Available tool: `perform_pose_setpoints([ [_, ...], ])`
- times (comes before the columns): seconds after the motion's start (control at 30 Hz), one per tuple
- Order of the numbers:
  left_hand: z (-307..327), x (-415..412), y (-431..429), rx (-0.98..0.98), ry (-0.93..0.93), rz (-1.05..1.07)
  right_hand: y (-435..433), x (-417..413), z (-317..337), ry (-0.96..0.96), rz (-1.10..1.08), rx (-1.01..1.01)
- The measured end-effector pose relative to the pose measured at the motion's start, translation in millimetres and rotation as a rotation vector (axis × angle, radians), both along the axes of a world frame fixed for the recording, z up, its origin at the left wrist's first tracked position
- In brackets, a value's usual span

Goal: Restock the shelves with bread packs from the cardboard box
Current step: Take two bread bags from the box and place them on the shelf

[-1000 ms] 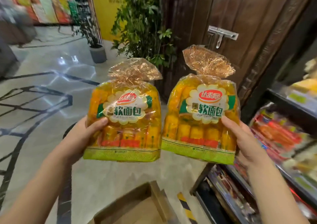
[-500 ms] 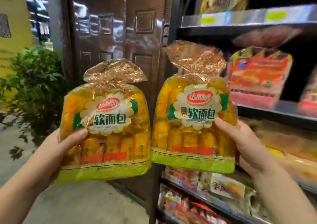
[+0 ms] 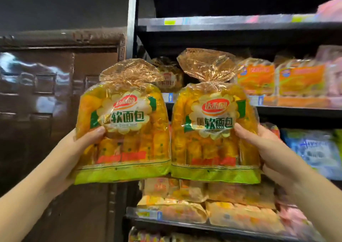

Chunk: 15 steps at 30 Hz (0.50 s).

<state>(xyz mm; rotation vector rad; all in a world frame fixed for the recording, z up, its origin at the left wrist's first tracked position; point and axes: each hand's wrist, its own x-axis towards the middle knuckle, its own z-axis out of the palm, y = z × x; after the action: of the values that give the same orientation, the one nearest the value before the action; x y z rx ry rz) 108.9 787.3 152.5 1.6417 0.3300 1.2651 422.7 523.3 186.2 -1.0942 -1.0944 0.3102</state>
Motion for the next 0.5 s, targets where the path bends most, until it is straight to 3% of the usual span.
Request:
perform_pose_setpoints([
  [0.13,34.9,31.9,7.3,0.035,-0.051,-0.011,-8.8,25.0,42.1,-0.110,-0.074,0.052],
  [0.3,75.2,85.8,7.8,0.117,-0.106,-0.168,-0.8,59.1,86.3,-0.170,-0.133,0.197],
  [0.5,107.4,112.5,21.1,0.177,-0.120,-0.133,31.0,87.7,121.8,-0.173,-0.106,0.327],
])
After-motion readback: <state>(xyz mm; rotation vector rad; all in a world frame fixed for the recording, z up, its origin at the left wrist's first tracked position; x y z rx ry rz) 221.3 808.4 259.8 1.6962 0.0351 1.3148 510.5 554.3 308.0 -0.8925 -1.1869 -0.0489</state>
